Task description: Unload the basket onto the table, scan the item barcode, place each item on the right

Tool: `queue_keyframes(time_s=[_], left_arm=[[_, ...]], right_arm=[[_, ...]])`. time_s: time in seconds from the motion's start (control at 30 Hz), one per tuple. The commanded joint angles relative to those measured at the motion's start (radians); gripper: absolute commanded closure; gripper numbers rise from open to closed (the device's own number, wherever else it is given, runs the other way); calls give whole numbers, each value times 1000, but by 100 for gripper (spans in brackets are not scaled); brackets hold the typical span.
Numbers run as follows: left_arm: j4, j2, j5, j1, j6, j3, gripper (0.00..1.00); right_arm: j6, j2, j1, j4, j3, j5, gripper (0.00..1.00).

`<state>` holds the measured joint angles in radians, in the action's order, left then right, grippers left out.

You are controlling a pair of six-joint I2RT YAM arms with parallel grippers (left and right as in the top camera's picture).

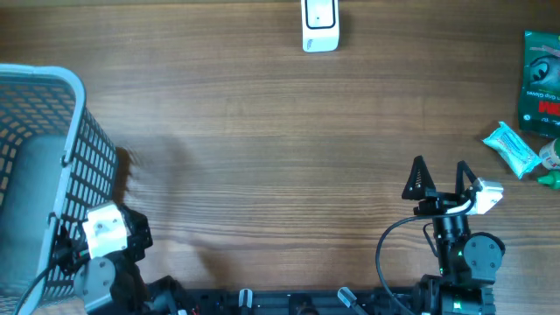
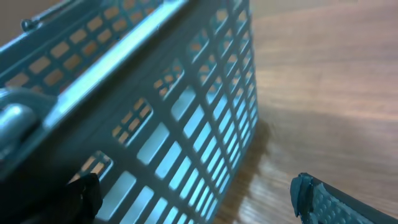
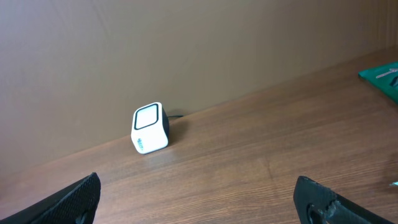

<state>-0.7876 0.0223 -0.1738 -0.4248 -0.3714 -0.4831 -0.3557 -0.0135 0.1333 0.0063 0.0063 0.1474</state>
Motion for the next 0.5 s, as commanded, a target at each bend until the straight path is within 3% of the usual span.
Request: queue_keyframes(time_s=[0.0,0.1,0.17,0.33,0.47], left_arm=[[116,-18,184,113,227,8,0],[330,-19,211,251,533,8,0],[407,-19,207,340,650,22,0],[732,-19,206,407,649,257,0],[757,-19,76,393,637,370,0]], right_arm=[[-11,6,-1,3,-1,-18,0],[-11,6,-1,3,-1,-18,1],[-11,6,-1,3,-1,-18,0],[-11,6,-1,3,-1,-17,0],[-11,6,-1,3,-1,-18,0]])
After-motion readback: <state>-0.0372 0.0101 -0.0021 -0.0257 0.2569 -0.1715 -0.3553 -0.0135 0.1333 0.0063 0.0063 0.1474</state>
